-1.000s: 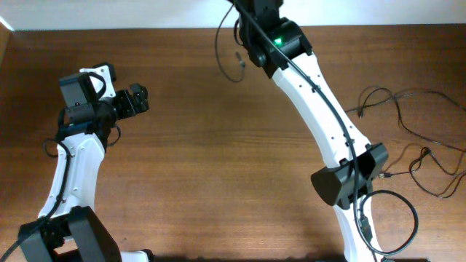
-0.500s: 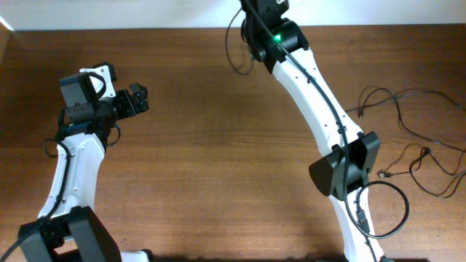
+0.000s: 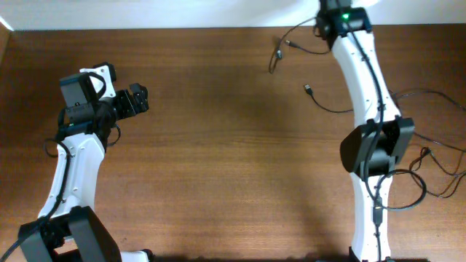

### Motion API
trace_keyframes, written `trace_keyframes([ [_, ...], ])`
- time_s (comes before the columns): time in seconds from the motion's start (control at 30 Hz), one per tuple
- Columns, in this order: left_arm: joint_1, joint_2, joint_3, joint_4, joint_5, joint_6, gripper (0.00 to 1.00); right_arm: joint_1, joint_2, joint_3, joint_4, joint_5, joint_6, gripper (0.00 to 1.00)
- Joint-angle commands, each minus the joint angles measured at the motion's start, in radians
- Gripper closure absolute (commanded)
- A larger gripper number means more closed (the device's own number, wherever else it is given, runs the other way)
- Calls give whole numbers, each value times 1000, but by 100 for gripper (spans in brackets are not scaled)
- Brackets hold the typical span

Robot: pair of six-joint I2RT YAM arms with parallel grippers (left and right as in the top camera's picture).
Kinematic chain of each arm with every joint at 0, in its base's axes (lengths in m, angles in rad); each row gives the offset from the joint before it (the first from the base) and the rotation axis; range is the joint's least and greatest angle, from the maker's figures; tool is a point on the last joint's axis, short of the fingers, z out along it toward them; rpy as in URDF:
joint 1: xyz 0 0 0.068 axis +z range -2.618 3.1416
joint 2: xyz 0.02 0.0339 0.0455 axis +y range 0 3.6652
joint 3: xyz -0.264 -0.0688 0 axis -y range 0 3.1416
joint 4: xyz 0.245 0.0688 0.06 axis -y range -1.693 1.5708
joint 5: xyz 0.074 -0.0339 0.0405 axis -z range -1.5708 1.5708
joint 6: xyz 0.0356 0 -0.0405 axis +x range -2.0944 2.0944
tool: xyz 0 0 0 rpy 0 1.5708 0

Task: Untangle cables
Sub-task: 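Lift the cable with the right gripper and carry it to the right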

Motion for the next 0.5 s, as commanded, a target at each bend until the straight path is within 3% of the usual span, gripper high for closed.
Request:
trace_keyframes([
  [0.0,5,-19,3,2,0,-6,1,-85,56,-2,-37,8,8,96],
  [0.47,5,-19,3,2,0,-6,1,-500,144,-11,-153,-93,40,96],
])
